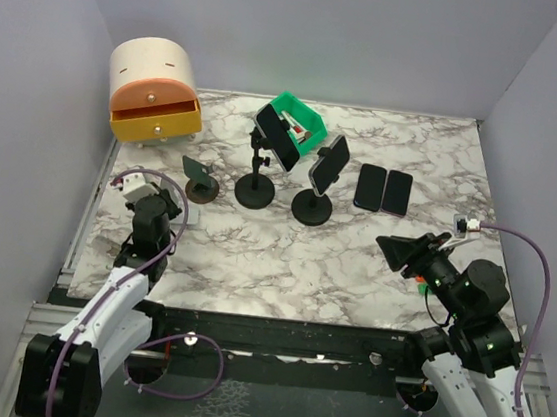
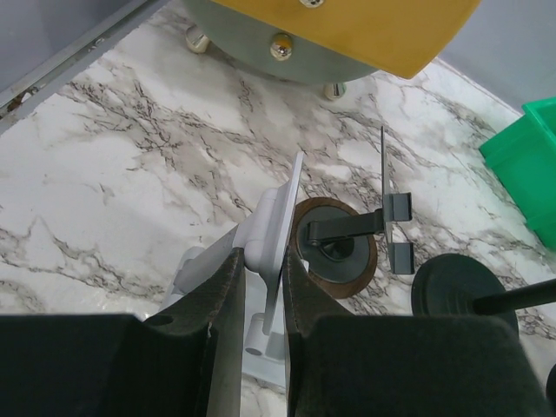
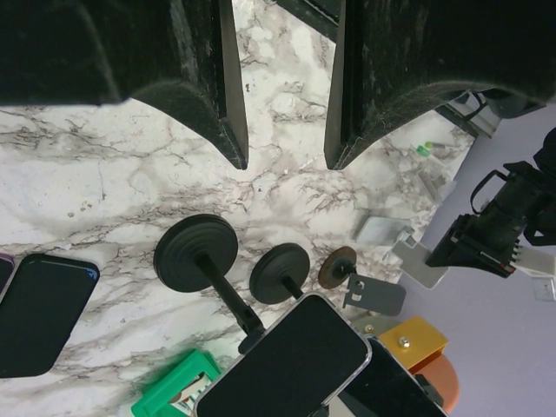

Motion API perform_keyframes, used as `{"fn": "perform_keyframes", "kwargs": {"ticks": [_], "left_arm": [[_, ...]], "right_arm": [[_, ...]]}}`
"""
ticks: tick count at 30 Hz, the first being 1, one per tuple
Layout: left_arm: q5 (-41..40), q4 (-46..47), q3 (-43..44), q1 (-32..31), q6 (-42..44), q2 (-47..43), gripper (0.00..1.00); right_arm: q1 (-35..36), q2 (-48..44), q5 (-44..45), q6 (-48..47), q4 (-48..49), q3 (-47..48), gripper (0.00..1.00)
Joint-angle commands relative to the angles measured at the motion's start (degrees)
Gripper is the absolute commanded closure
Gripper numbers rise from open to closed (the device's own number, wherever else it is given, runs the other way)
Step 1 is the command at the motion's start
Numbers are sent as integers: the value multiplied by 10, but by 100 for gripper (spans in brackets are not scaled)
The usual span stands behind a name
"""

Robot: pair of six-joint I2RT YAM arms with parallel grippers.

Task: Remove the phone from the phone stand
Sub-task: Place the phone stand at the center of the board.

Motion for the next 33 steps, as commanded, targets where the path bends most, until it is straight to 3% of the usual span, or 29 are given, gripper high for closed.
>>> {"fn": "perform_keyframes", "kwargs": {"ticks": [1,19,21,25,29,33], "left_arm": [[19,82,-9,13,3,12,100],[81,89,4,37,13,98,100],[87,88,4,37,14,96,93],[80,80,4,37,17,76,66],[78,58,7,37,17,63,54],[70,31,12,36,13,48,48]], "right_arm": [[6,-8,11,-6,5,5,55],[9,-9,12,-6,3,6,55],[8,-8,12,-6,1,6,55],[9,-5,14,-9,-3,11,55],[9,-3,14,-10,-2,11,55],[10,-2,14,-11,-5,11,55]]}}
